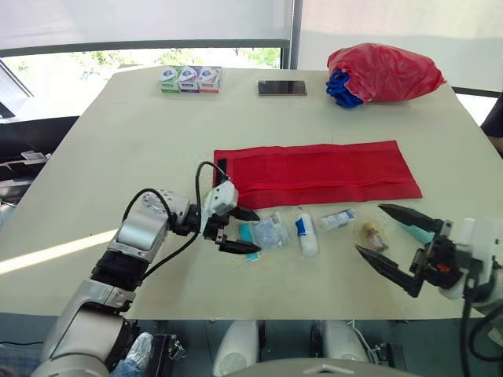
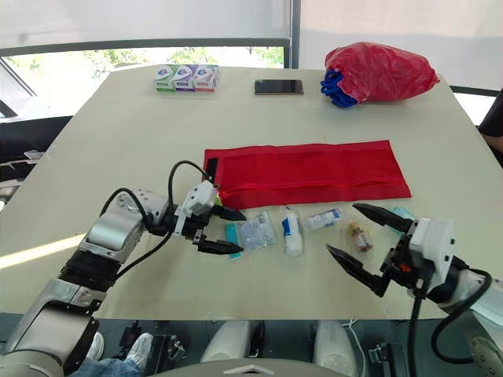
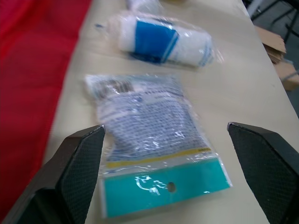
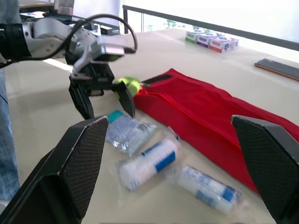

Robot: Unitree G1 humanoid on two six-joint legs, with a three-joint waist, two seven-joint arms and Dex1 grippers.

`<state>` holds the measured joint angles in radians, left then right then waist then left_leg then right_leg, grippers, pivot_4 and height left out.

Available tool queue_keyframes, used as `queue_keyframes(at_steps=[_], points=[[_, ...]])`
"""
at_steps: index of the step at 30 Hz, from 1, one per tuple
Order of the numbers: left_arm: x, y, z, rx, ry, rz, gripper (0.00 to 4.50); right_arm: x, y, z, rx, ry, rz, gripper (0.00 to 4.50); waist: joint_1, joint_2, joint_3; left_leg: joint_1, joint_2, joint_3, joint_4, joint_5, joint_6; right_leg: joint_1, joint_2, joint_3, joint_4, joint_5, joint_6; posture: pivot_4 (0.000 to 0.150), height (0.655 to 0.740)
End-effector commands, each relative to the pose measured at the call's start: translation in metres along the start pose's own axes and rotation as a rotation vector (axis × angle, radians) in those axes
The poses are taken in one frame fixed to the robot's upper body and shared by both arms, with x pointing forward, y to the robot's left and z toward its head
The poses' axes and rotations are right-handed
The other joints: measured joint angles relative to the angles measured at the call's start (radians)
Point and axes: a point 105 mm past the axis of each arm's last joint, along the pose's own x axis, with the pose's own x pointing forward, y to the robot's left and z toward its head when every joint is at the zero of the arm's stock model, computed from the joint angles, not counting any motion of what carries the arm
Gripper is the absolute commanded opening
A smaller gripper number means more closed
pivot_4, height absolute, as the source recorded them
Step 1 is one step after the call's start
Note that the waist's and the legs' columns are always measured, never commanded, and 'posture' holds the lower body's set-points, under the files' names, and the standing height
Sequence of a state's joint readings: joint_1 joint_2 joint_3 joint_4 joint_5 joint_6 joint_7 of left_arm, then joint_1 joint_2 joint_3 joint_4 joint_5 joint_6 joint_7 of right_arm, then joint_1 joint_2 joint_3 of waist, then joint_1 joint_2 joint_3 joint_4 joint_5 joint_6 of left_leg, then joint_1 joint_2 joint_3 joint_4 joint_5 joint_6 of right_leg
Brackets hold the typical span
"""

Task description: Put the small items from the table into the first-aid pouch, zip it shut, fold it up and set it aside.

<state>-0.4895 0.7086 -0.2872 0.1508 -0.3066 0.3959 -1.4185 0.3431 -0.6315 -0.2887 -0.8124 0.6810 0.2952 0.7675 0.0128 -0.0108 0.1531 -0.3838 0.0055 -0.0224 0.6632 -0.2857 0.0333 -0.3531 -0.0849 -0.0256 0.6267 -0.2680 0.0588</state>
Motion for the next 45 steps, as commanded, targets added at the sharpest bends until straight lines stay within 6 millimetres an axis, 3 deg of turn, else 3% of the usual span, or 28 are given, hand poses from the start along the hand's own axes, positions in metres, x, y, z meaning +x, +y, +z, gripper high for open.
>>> queue_keyframes(at_steps=[1,6,15,17,24,31,38,45], points=[[0.0,0.002,-0.002,0.001,0.035,0.012,4.46,0.006,0.005,0.012,-0.034,-0.025,0.006,4.5,0.0,-0.001,0.0,0.0,0.0,0.0,0.001,0.0,0.0,0.0,0.0,0.0,0.0,0.0,0.0,0.15,0.74],[0.005,0.002,-0.006,-0.044,0.035,0.03,4.46,0.01,0.003,0.011,-0.043,-0.024,-0.004,4.5,0.001,-0.002,0.0,0.0,0.001,0.0,0.003,0.0,0.0,0.001,0.0,0.0,0.0,0.0,0.0,0.15,0.74],[0.005,-0.003,-0.012,-0.04,0.042,0.046,0.56,0.014,0.0,0.011,-0.055,-0.02,-0.002,4.5,0.0,-0.002,0.0,0.0,0.001,-0.001,0.004,0.0,0.0,0.001,0.0,0.0,0.001,0.0,0.0,0.15,0.74],[0.004,-0.004,-0.01,-0.041,0.023,0.055,0.04,0.015,0.0,0.011,-0.053,-0.019,0.004,4.5,0.0,-0.002,0.0,0.0,0.001,-0.001,0.004,0.0,0.0,0.001,0.0,0.0,0.001,0.0,0.0,0.15,0.74],[-0.003,-0.008,-0.012,-0.059,-0.04,0.105,0.04,0.02,0.001,0.01,-0.042,-0.021,0.018,4.5,0.0,-0.002,0.0,0.0,0.001,-0.001,0.004,0.0,0.0,0.001,0.0,0.0,0.001,0.0,0.0,0.15,0.74],[-0.015,-0.01,0.003,-0.066,-0.181,0.169,0.04,0.029,0.004,0.015,0.002,-0.05,0.029,4.5,0.001,-0.002,0.0,0.0,0.001,-0.001,0.004,0.0,0.0,0.001,0.0,0.0,0.001,0.0,0.0,0.15,0.74],[-0.019,-0.018,0.011,-0.051,-0.242,0.181,0.04,0.039,0.004,0.003,0.08,0.029,0.0,4.5,0.0,-0.002,0.0,0.0,0.001,-0.001,0.004,0.0,0.0,0.001,-0.001,0.0,0.001,0.0,0.0,0.15,0.74],[-0.009,-0.03,0.042,0.047,-0.289,0.134,0.04,0.059,-0.004,-0.023,0.288,0.185,-0.063,4.5,0.002,-0.002,0.0,-0.001,0.001,-0.001,0.004,0.0,0.0,0.0,-0.001,0.0,0.0,0.0,-0.001,0.15,0.74]])
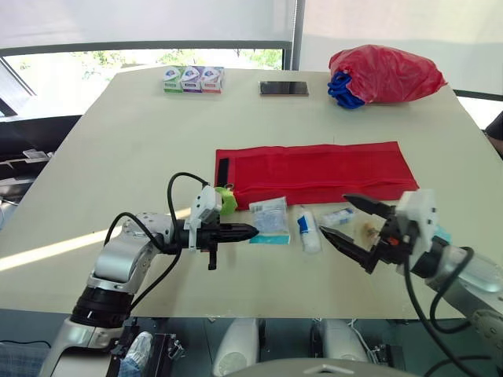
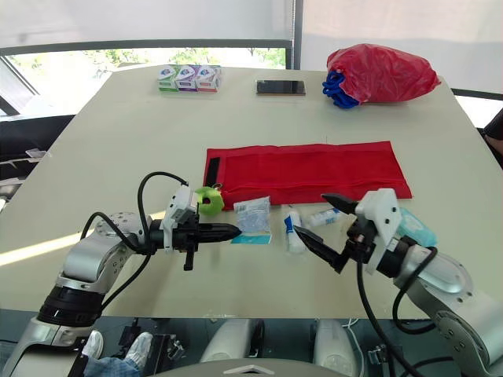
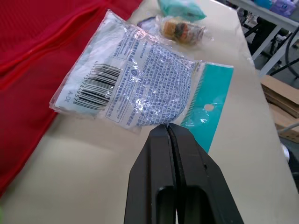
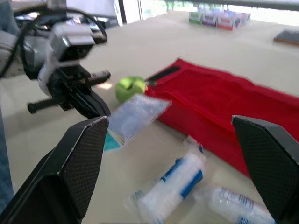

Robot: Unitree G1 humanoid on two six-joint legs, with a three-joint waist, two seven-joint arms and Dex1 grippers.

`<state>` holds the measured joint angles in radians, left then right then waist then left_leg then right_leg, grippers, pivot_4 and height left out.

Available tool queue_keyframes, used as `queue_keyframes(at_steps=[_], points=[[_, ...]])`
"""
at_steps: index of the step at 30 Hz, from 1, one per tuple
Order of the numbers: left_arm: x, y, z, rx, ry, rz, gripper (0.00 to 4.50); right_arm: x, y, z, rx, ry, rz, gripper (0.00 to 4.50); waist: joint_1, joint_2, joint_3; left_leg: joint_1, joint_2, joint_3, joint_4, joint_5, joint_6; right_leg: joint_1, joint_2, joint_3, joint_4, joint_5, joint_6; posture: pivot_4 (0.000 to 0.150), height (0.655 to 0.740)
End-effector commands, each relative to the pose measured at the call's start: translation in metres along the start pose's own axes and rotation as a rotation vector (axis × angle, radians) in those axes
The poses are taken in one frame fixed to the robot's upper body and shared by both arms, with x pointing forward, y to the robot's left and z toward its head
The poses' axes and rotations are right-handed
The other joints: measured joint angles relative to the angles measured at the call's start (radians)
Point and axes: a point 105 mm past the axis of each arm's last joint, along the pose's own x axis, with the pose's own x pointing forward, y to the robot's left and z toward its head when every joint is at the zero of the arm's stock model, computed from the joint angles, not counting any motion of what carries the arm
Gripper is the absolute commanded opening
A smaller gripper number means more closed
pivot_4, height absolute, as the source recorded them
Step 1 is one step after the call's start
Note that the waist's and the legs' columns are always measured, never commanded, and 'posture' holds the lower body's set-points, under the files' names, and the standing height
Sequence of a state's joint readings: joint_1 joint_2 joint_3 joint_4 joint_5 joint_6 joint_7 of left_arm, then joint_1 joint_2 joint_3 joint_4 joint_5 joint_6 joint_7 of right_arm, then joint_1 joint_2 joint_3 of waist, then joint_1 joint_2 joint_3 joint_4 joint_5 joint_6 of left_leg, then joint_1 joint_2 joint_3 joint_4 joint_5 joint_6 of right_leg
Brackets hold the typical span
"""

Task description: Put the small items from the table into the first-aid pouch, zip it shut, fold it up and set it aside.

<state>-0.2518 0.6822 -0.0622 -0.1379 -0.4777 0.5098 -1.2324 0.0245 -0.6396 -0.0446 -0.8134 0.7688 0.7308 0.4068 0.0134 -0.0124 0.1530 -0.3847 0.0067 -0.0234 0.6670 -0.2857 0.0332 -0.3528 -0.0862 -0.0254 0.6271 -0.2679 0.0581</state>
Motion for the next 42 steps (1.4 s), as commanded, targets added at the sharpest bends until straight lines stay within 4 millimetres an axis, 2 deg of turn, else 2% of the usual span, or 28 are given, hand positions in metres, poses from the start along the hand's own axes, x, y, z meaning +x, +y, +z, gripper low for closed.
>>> queue_keyframes(at_steps=[1,6,14,15,16,18,19,22,24,33,36,39,40,41,42], points=[[0.01,-0.011,0.029,0.106,-0.056,-0.045,0.04,0.009,0.002,0.0,0.155,0.009,-0.006,4.5,0.002,-0.001,0.0,0.0,0.0,-0.001,0.0,0.0,0.0,0.0,0.0,0.0,0.0,0.0,0.0,0.15,0.74],[0.025,-0.022,0.047,0.16,-0.077,-0.082,0.04,0.029,0.014,0.008,0.424,-0.023,0.033,4.5,-0.001,0.0,0.0,-0.001,0.0,-0.002,-0.001,0.0,0.0,0.0,-0.001,0.001,0.0,0.0,0.0,0.15,0.74],[0.031,-0.025,0.054,0.174,-0.082,-0.094,0.04,0.04,0.016,0.023,0.548,-0.049,0.025,4.5,-0.002,0.0,0.0,-0.001,-0.001,-0.001,0.0,0.0,0.0,-0.001,0.001,-0.001,0.0,0.0,0.0,0.15,0.74],[0.031,-0.024,0.054,0.174,-0.081,-0.094,0.0,0.04,0.015,0.024,0.548,-0.05,0.019,3.98,-0.002,0.0,0.0,-0.001,-0.001,-0.001,0.0,0.0,0.0,-0.001,0.001,-0.001,0.0,0.0,0.0,0.15,0.74],[0.032,-0.024,0.054,0.173,-0.081,-0.095,0.0,0.039,0.015,0.025,0.549,-0.05,0.014,3.7,-0.002,0.0,0.0,-0.001,-0.001,-0.001,0.0,0.0,0.0,-0.002,0.001,-0.001,0.0,0.0,0.0,0.15,0.74],[0.032,-0.023,0.054,0.172,-0.083,-0.091,0.0,0.038,0.014,0.025,0.543,-0.042,0.013,2.6,-0.002,0.0,0.0,-0.001,-0.001,-0.001,0.0,0.0,0.0,-0.002,0.001,-0.001,0.0,0.0,0.0,0.15,0.74],[0.032,-0.022,0.055,0.171,-0.083,-0.089,0.0,0.038,0.014,0.025,0.544,-0.038,0.013,2.28,-0.002,0.0,0.0,-0.001,-0.001,-0.001,-0.001,0.0,0.0,-0.002,0.001,-0.001,0.0,0.0,0.0,0.15,0.74],[0.035,-0.021,0.061,0.174,-0.092,-0.087,0.0,0.037,0.017,0.022,0.536,-0.012,0.022,0.81,-0.002,0.0,0.0,-0.002,-0.001,-0.001,0.0,0.0,0.0,-0.002,0.002,0.0,0.0,0.0,0.0,0.15,0.74],[0.037,-0.02,0.065,0.174,-0.099,-0.088,0.0,0.037,0.02,0.018,0.532,0.014,0.024,0.22,-0.002,0.0,0.0,-0.002,-0.001,-0.001,0.0,0.0,0.0,-0.002,0.003,0.0,0.001,0.0,0.0,0.15,0.74],[0.037,-0.015,0.071,0.129,-0.123,-0.044,0.0,0.035,0.013,0.017,0.536,0.005,-0.009,0.1,-0.002,-0.001,0.0,-0.008,-0.001,-0.001,0.001,0.0,0.0,-0.007,0.004,0.002,0.001,0.0,0.0,0.15,0.74],[0.029,-0.011,0.071,0.135,-0.116,-0.024,0.7,0.033,0.006,0.018,0.534,-0.008,-0.042,0.1,-0.002,-0.001,0.0,-0.008,-0.001,-0.002,0.001,0.0,0.0,-0.008,0.005,0.002,0.001,0.0,0.001,0.15,0.74],[0.016,0.006,0.07,0.169,-0.088,0.055,1.91,0.031,-0.001,0.017,0.519,-0.019,-0.082,0.1,-0.002,-0.001,0.0,-0.008,-0.001,-0.002,0.001,0.0,0.0,-0.008,0.006,0.005,0.001,0.0,0.0,0.15,0.74],[0.01,0.014,0.069,0.186,-0.076,0.09,2.1,0.03,-0.001,0.016,0.517,-0.017,-0.087,0.1,-0.002,-0.001,0.0,-0.008,-0.001,-0.002,0.001,0.0,0.0,-0.008,0.007,0.006,0.001,0.0,0.0,0.15,0.74],[0.005,0.023,0.069,0.202,-0.068,0.127,2.74,0.029,0.0,0.014,0.52,-0.016,-0.09,0.1,-0.002,-0.001,0.0,-0.008,-0.001,-0.002,0.001,0.0,0.0,-0.008,0.009,0.008,0.001,0.0,0.0,0.15,0.74],[-0.001,0.032,0.07,0.211,-0.064,0.164,3.12,0.028,0.0,0.012,0.522,-0.014,-0.096,0.1,-0.002,-0.001,0.0,-0.008,-0.001,-0.002,0.001,0.0,0.0,-0.008,0.009,0.008,0.001,0.0,0.0,0.15,0.74]])
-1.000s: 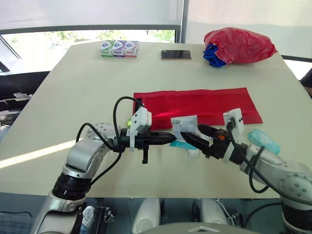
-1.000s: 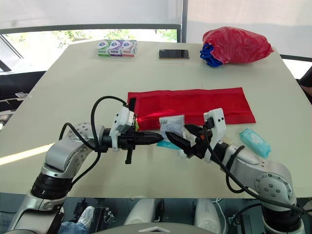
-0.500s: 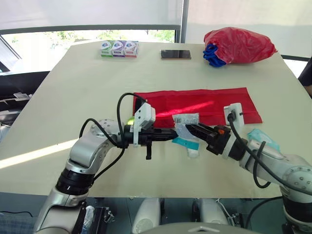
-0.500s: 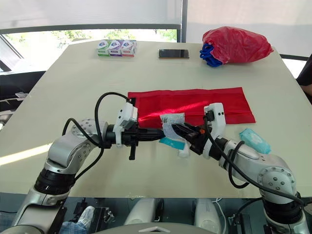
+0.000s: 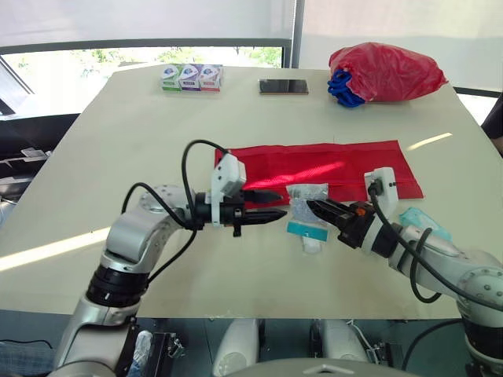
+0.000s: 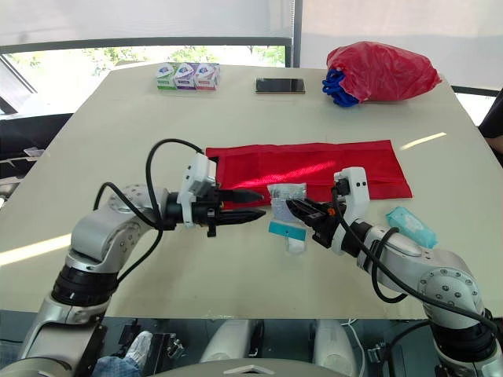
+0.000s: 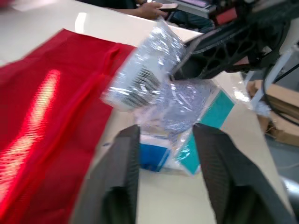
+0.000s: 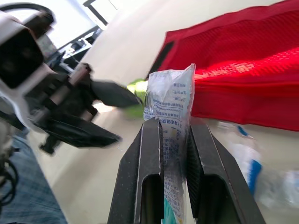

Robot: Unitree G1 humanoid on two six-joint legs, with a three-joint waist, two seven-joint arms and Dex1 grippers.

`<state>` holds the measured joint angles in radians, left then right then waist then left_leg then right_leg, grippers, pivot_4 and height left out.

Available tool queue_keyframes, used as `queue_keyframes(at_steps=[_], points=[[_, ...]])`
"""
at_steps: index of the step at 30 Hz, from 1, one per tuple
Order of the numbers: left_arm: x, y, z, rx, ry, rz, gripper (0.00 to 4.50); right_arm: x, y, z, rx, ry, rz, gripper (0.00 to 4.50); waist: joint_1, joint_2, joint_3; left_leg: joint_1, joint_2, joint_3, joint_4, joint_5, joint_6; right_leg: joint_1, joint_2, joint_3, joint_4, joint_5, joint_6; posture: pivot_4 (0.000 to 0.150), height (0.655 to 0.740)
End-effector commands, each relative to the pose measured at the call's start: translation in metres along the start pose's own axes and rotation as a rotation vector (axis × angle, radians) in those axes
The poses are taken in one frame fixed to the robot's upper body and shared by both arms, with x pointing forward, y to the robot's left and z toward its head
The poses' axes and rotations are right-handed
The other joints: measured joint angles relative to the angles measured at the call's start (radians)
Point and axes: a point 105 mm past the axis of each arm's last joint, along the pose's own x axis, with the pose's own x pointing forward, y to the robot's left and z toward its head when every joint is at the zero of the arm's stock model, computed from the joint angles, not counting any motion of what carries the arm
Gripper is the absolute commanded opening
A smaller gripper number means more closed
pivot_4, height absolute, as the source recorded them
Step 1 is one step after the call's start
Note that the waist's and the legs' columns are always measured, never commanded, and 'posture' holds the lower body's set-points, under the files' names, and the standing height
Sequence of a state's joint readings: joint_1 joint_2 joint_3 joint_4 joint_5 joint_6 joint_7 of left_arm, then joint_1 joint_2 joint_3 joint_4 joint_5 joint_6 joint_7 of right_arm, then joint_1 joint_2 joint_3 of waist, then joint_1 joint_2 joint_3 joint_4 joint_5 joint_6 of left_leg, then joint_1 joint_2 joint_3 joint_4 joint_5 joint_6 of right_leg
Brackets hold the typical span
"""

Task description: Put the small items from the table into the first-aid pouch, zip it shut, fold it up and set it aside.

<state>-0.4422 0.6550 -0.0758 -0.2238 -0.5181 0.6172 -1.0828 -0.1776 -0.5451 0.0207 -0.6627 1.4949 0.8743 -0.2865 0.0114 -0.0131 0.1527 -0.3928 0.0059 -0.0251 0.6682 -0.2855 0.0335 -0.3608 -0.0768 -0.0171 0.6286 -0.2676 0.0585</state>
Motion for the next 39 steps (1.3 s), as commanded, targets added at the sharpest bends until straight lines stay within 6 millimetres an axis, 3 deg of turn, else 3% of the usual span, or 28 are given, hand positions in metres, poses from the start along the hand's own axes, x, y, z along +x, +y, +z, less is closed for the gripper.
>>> queue_keyframes(at_steps=[1,3,7,11,17,23,28,33,39], points=[[-0.019,0.032,0.006,0.081,0.005,0.131,3.4,-0.006,0.004,0.004,-0.016,-0.04,0.003,0.1,0.002,0.0,0.0,0.0,0.0,0.0,0.0,0.0,0.0,0.0,0.001,0.002,0.0,0.0,0.0,0.15,0.74],[-0.028,0.051,-0.001,0.119,0.052,0.203,4.42,-0.008,0.001,0.0,0.0,-0.038,-0.009,0.1,0.001,0.0,0.0,-0.001,0.0,-0.001,0.0,0.0,0.0,0.0,0.005,0.006,0.0,0.0,0.0,0.15,0.74],[-0.033,0.072,-0.016,0.168,0.131,0.259,4.42,-0.01,-0.001,-0.001,0.008,-0.039,-0.019,0.1,0.001,-0.001,0.0,-0.001,0.0,0.0,0.0,0.0,0.0,-0.001,0.006,0.009,0.0,0.0,0.0,0.15,0.74],[-0.024,0.088,-0.032,0.231,0.219,0.264,4.42,-0.009,-0.004,-0.001,-0.001,-0.046,-0.038,0.1,0.003,-0.002,-0.001,-0.002,0.0,0.0,0.0,0.0,0.0,-0.002,0.006,0.009,0.0,0.0,0.0,0.15,0.74],[-0.004,0.101,-0.041,0.251,0.25,0.263,4.42,-0.007,-0.006,0.001,-0.019,-0.066,-0.056,0.1,0.001,-0.003,-0.001,-0.004,-0.001,0.0,0.001,0.0,0.0,-0.002,0.006,0.01,0.0,0.0,0.0,0.15,0.74],[-0.004,0.106,-0.049,0.258,0.276,0.273,4.42,-0.008,-0.008,0.003,-0.024,-0.094,-0.083,0.1,-0.005,-0.003,-0.001,-0.004,-0.001,0.0,0.001,0.0,0.0,-0.003,0.006,0.01,0.002,0.0,0.0,0.15,0.74],[-0.009,0.108,-0.05,0.261,0.283,0.275,2.76,-0.008,-0.006,0.003,-0.023,-0.105,-0.08,0.1,-0.005,-0.003,-0.001,-0.003,0.0,0.0,0.002,0.0,0.0,-0.003,0.006,0.01,0.005,0.0,0.0,0.15,0.74],[-0.011,0.108,-0.049,0.249,0.275,0.274,0.2,-0.007,-0.005,0.005,-0.029,-0.108,-0.075,0.1,-0.005,-0.004,-0.001,-0.003,0.0,0.0,0.002,0.0,0.0,-0.003,0.006,0.01,0.006,0.0,0.0,0.15,0.74],[-0.004,0.097,-0.037,0.157,0.172,0.218,0.09,-0.003,-0.004,0.005,-0.029,-0.104,-0.062,0.1,-0.006,-0.004,-0.001,-0.003,0.0,0.0,0.002,0.0,0.0,-0.003,0.006,0.01,0.006,0.0,0.0,0.15,0.74]])
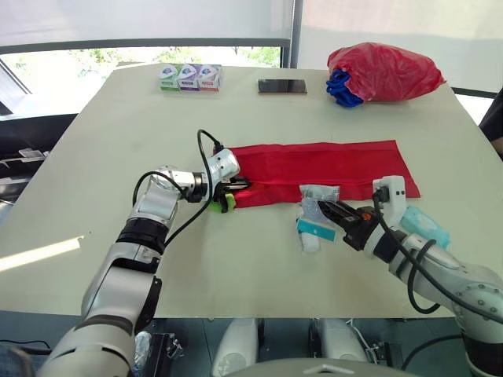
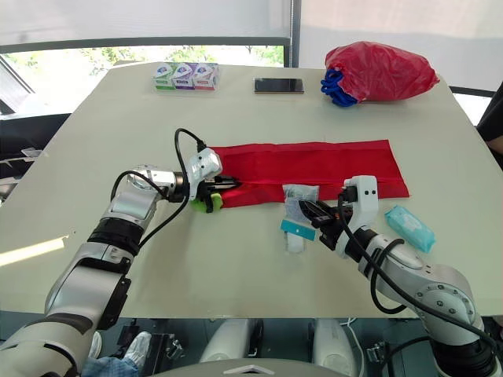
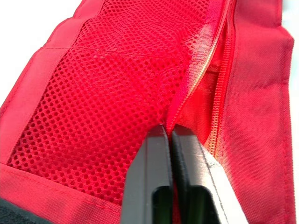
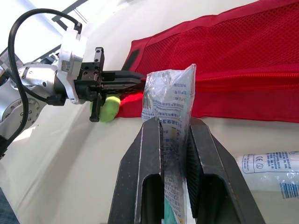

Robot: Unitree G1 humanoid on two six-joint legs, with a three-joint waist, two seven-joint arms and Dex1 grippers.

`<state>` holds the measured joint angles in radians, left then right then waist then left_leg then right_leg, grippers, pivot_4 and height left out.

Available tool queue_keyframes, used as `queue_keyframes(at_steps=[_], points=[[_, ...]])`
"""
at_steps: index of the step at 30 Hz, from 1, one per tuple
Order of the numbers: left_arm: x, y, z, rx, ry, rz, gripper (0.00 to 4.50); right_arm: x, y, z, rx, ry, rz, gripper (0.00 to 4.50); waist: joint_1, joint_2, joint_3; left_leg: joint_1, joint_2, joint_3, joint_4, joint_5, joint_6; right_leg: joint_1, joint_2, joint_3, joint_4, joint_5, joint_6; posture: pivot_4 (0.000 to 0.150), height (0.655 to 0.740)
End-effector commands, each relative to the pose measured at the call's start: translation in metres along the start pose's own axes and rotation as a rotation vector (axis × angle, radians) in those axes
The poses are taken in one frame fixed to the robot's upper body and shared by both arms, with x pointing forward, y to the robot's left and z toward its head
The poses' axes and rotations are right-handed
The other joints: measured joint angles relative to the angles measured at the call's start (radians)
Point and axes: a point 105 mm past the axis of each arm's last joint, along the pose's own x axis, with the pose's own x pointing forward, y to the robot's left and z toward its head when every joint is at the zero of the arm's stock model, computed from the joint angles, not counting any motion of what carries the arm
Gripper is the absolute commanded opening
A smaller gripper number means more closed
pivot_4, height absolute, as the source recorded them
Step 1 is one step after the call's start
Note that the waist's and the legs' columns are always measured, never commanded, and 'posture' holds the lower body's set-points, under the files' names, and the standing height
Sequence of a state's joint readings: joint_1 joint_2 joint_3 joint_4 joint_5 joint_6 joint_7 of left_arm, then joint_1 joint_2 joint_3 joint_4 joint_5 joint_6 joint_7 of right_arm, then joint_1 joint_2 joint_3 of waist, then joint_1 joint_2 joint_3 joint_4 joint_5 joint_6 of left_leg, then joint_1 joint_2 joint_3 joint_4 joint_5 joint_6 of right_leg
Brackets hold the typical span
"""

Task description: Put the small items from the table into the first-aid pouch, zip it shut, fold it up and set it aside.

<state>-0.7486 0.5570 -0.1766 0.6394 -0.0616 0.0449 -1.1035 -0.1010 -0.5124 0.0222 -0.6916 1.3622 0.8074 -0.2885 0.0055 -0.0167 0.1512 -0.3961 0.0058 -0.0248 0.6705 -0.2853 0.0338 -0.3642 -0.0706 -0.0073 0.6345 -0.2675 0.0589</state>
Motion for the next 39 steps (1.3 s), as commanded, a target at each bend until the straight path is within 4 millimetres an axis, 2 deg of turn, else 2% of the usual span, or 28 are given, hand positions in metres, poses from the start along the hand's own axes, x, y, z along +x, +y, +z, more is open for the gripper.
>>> queue_keyframes(at_steps=[1,4,6,14,25,31,35,39], points=[[-0.005,-0.002,0.029,-0.025,-0.119,-0.037,0.09,0.002,0.01,0.008,-0.013,-0.03,0.042,0.1,0.0,0.0,0.0,0.0,0.0,0.0,0.0,0.0,0.0,0.0,0.0,0.0,0.0,0.0,0.0,0.15,0.74],[-0.004,-0.011,0.046,-0.068,-0.19,-0.094,0.09,0.012,0.013,0.004,0.004,-0.008,0.07,0.1,0.001,0.0,0.0,0.0,0.0,0.0,0.0,0.0,0.0,0.0,0.0,0.0,0.001,0.0,0.0,0.15,0.74],[-0.003,-0.022,0.055,-0.07,-0.217,-0.149,0.09,0.028,0.013,-0.001,0.066,0.02,0.086,0.1,-0.007,-0.001,0.0,0.0,0.0,0.0,0.0,0.0,0.0,0.0,0.0,0.0,0.001,0.0,0.0,0.15,0.74],[0.0,-0.036,0.056,-0.077,-0.222,-0.191,0.09,0.073,0.012,-0.013,0.279,0.063,0.077,0.1,-0.02,-0.001,0.0,0.0,0.0,0.003,0.0,0.001,-0.001,-0.005,0.0,0.004,0.007,0.0,0.0,0.15,0.74],[0.01,-0.041,0.064,-0.116,-0.273,-0.179,0.09,0.091,0.009,-0.034,0.312,0.139,0.043,0.1,-0.02,-0.001,0.0,0.0,0.0,0.004,0.0,0.001,-0.002,-0.007,0.0,0.005,0.007,0.0,0.0,0.15,0.74],[0.015,-0.062,0.059,-0.124,-0.262,-0.263,0.09,0.099,-0.005,-0.017,0.428,0.023,-0.013,0.1,-0.021,-0.001,-0.001,0.0,0.0,0.005,0.0,0.002,-0.003,-0.007,0.0,0.006,0.008,0.0,0.0,0.15,0.74],[0.018,-0.066,0.053,-0.123,-0.244,-0.271,0.09,0.098,-0.006,-0.001,0.471,-0.073,0.009,0.1,-0.02,-0.001,-0.001,0.0,0.0,0.005,-0.001,0.002,-0.003,-0.009,0.0,0.007,0.008,0.0,0.0,0.15,0.74],[0.023,-0.069,0.051,-0.125,-0.239,-0.276,0.09,0.099,-0.005,0.005,0.52,-0.131,0.019,0.1,-0.021,-0.002,-0.001,0.0,-0.001,0.007,-0.001,0.002,-0.003,-0.01,0.0,0.008,0.008,0.0,0.0,0.15,0.74]])
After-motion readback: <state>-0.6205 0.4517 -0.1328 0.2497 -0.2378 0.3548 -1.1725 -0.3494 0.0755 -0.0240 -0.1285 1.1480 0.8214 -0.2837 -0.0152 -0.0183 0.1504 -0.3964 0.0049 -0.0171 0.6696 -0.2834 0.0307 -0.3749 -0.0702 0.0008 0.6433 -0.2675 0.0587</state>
